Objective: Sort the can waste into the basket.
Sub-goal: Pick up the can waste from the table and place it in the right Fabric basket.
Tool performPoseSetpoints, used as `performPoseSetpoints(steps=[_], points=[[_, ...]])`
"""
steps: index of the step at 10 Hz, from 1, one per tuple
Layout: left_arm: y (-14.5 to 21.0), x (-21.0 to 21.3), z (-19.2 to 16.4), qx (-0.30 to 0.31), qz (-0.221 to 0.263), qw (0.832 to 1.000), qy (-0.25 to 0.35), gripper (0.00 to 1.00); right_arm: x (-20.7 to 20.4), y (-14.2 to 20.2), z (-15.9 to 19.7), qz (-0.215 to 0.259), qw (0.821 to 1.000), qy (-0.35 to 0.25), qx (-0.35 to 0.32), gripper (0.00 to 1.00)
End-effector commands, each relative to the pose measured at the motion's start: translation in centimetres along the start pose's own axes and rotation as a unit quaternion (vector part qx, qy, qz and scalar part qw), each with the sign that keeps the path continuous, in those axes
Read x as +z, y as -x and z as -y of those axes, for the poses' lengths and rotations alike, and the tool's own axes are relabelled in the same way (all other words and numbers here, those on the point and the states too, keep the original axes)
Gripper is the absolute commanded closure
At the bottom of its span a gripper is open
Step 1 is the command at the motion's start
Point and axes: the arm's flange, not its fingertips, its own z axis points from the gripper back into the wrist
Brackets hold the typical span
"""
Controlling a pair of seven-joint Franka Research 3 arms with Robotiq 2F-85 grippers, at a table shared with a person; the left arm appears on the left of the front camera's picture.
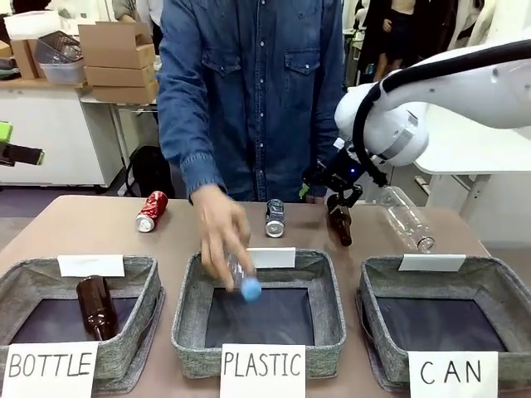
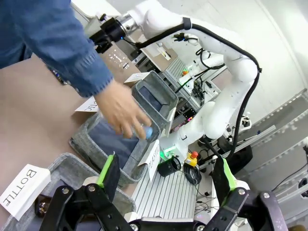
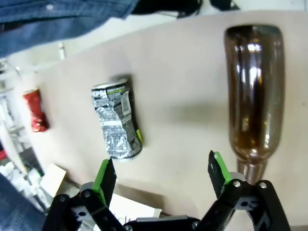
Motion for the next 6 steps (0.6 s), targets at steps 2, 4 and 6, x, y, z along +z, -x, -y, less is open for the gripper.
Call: performPoseSetpoints(steps=[2,4,6], points=[[-0.2,-0.1,0.1,-0.011,0.010,1.000,0.010,0.00,1.0,2.4,1.3,0.009,0.995,-0.083,0.056,0.00],[-0.2,-0.1,0.1,-0.011,0.010,1.000,0.010,0.00,2.7,3.3,2.7,0.013,0.988,-0.127,0.082,0.00],[-0.2,-0.1,0.1,-0.011,0.010,1.000,0.010,0.00,3.9,4.3,4.3,0.023,0.988,-0.134,0.068,0.00]])
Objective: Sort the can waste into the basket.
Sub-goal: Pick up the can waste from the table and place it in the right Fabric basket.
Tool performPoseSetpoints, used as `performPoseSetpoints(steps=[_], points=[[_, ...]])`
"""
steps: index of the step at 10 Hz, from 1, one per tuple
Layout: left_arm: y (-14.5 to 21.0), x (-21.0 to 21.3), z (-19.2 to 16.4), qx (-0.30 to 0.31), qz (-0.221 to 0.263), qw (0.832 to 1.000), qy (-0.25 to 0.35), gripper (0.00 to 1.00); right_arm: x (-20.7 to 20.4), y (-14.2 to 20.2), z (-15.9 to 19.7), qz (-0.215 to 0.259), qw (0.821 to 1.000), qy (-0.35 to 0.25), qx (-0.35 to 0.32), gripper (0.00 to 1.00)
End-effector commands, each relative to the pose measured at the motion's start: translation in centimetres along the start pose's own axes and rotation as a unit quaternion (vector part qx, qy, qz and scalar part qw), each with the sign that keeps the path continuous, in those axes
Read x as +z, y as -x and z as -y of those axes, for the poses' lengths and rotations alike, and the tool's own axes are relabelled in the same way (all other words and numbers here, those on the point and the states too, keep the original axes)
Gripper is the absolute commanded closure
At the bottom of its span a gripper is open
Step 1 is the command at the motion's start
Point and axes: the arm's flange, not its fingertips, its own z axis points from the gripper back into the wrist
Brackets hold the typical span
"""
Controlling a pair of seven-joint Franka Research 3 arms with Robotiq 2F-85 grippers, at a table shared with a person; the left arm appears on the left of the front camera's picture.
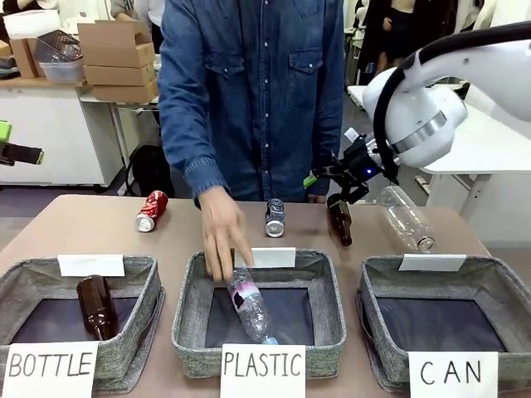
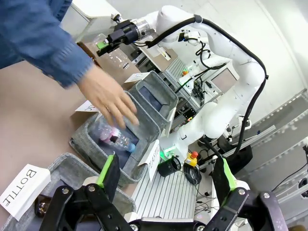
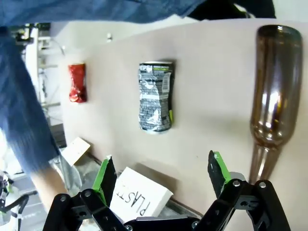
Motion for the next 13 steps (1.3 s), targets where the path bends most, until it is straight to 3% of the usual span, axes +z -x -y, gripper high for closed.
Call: performPoseSetpoints(steps=[1,4,8,11,13], points=[[-0.2,-0.1,0.1,-0.012,0.010,1.000,0.010,0.00,1.5,2.2,2.0,0.011,1.000,-0.017,-0.005,0.00],[-0.2,-0.1,0.1,-0.012,0.010,1.000,0.010,0.00,0.1,1.4,0.2,0.009,1.000,0.002,0.017,0.00],[-0.2,-0.1,0.1,-0.012,0.010,1.000,0.010,0.00,-6.0,-1.6,-7.2,-0.014,0.990,0.128,0.054,0.00],[-0.2,-0.1,0.1,-0.012,0.010,1.000,0.010,0.00,-13.1,-3.5,-12.3,-0.057,0.975,0.199,0.086,0.00],[-0.2,-0.1,0.1,-0.012,0.010,1.000,0.010,0.00,-16.8,-3.9,-13.5,-0.066,0.958,0.274,0.052,0.00]])
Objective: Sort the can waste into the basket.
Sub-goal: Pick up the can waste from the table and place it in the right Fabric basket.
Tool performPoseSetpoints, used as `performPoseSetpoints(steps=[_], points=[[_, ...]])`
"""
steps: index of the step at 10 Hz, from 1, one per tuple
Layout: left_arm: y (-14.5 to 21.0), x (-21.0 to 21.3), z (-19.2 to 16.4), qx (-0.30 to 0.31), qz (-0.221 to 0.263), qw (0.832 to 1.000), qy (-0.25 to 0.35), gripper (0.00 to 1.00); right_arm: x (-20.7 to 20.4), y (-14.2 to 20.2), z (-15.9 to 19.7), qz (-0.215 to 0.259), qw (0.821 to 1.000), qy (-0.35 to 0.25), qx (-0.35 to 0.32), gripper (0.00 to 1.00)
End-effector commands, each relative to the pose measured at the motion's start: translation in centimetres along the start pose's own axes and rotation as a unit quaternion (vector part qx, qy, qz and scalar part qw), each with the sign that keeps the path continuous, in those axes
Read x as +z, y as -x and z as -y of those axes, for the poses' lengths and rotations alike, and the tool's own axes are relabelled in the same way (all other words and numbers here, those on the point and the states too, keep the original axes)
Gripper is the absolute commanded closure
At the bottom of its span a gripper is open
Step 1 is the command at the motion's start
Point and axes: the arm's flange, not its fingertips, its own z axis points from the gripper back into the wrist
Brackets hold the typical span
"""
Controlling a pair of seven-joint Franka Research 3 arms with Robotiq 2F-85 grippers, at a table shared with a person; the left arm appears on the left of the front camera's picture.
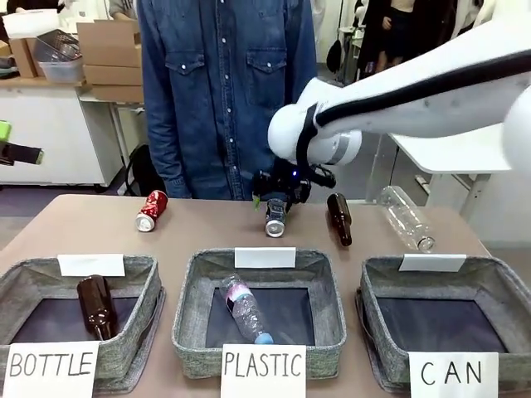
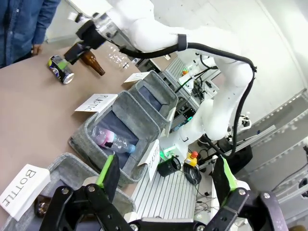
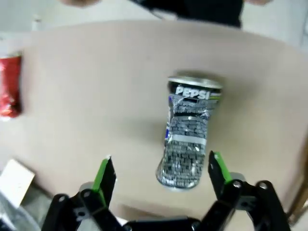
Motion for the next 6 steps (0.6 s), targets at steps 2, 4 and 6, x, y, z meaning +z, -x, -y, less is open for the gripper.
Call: performPoseSetpoints(steps=[2,4,6], points=[[-0.2,0.0,0.1,-0.012,0.010,1.000,0.009,0.00,-2.2,-2.8,-2.7,-0.037,0.995,0.086,-0.028,0.00],[-0.2,0.0,0.1,-0.012,0.010,1.000,0.009,0.00,-3.5,-2.7,-2.9,-0.051,0.992,0.109,-0.027,0.00],[-0.2,0.0,0.1,-0.012,0.010,1.000,0.009,0.00,-4.2,-2.5,-2.4,-0.053,0.989,0.133,-0.031,0.00]])
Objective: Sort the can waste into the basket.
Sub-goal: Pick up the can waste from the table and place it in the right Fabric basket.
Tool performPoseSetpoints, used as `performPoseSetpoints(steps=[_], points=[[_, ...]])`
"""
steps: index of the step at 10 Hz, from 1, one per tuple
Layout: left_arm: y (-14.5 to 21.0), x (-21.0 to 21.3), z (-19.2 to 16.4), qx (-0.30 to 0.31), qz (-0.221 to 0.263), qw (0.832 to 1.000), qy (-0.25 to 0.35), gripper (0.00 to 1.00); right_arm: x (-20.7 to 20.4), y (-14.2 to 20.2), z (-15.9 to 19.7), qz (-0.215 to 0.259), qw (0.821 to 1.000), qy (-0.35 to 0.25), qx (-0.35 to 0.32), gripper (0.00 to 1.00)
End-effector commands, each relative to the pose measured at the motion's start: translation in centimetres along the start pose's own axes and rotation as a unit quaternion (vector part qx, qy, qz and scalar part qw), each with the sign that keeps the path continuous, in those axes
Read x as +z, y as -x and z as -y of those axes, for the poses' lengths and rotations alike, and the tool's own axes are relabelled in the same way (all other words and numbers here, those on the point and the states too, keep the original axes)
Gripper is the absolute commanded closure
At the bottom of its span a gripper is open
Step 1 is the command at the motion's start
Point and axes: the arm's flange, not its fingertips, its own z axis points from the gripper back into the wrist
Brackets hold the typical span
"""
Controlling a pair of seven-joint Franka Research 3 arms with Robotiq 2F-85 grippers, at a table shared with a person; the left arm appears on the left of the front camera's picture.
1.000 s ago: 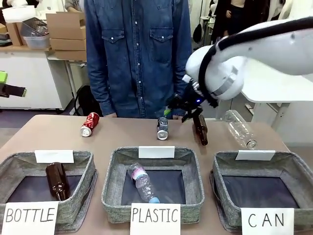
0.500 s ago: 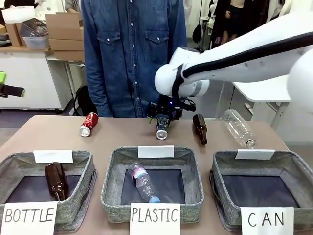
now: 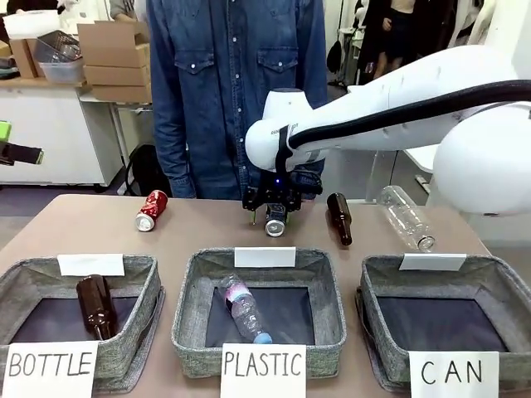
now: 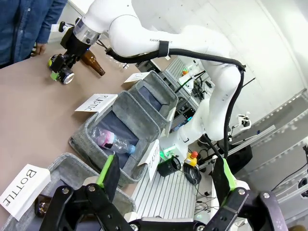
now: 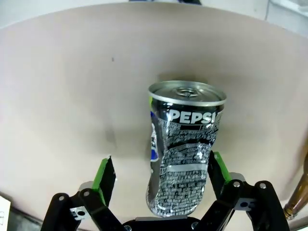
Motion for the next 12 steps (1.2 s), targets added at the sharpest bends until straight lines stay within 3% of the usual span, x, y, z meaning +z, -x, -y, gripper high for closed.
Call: performPoseSetpoints(steps=[1,2,3,4,5,10,12], points=[[-0.2,0.0,0.1,-0.012,0.010,1.000,0.009,0.00,0.5,-0.7,-0.1,0.005,0.999,0.033,-0.019,0.60],[-0.2,0.0,0.1,-0.012,0.010,1.000,0.009,0.00,0.4,-0.7,0.1,0.008,0.999,0.042,-0.028,0.60],[-0.2,0.0,0.1,-0.012,0.010,1.000,0.009,0.00,0.4,-0.7,0.1,0.007,0.999,0.039,-0.026,1.00],[-0.2,0.0,0.1,-0.012,0.010,1.000,0.009,0.00,0.3,-0.6,0.1,0.008,0.999,0.039,-0.026,0.65],[-0.2,0.0,0.1,-0.012,0.010,1.000,0.009,0.00,0.3,-0.6,0.2,0.009,0.999,0.042,-0.030,1.00],[-0.2,0.0,0.1,-0.012,0.010,1.000,0.009,0.00,1.2,-0.4,1.3,0.009,0.999,0.041,-0.031,1.00],[-0.2,0.0,0.1,-0.012,0.010,1.000,0.009,0.00,2.1,0.3,0.8,0.009,1.000,0.025,0.001,1.00]])
